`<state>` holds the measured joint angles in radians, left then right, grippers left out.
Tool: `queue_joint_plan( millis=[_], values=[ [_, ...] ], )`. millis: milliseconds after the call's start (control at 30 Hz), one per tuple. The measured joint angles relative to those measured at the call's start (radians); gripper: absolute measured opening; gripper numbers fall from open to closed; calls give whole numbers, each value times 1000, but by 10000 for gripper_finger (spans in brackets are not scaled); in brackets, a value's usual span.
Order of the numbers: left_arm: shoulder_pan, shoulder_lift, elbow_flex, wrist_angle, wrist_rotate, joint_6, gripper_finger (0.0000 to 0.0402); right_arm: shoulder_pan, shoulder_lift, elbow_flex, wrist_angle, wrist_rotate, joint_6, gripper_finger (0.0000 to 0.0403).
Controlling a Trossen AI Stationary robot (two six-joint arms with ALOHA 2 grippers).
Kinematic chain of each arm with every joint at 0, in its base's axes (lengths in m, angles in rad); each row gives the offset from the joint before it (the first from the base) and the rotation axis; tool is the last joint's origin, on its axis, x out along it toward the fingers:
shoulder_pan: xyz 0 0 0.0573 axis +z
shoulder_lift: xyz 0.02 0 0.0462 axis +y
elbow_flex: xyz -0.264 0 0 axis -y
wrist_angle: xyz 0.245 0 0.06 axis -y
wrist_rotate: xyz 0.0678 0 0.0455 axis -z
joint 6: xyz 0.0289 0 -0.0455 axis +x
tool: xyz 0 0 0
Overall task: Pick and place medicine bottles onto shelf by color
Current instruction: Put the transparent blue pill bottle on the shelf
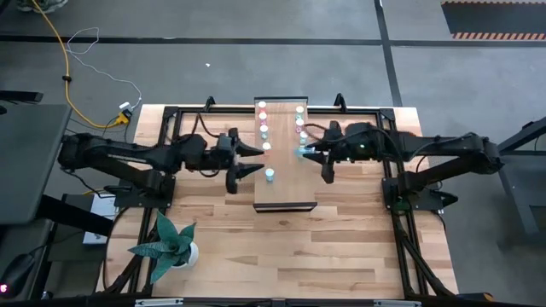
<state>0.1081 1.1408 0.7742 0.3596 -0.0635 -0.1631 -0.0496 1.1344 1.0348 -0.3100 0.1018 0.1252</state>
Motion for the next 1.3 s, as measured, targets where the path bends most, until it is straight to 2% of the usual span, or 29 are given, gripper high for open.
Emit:
queue_joint_plan(
  millis=[133,233,367,533,633,800,967,1300],
  values=[
    [-32,-83,0,-135,-33,1,197,7,96,213,-425,11,54,101],
    [-70,-104,-10,-168,-103,22,195,6,189,333,-644,11,99,103],
    [-123,-108,-48,-137,-200,44,193,6,319,450,-779,8,123,104],
    [-158,-108,-103,-69,-262,44,193,7,460,593,-934,-4,128,105],
    [-162,-117,-103,-71,-269,44,191,12,518,657,-985,-17,139,105],
    [-162,-120,-103,-83,-269,44,189,25,597,710,-1003,-107,175,106],
    [-162,-120,-103,-87,-269,44,190,33,660,738,-1055,-113,192,106],
    [-161,-120,-103,-79,-270,44,187,33,673,738,-1063,-113,214,106]
  ],
)
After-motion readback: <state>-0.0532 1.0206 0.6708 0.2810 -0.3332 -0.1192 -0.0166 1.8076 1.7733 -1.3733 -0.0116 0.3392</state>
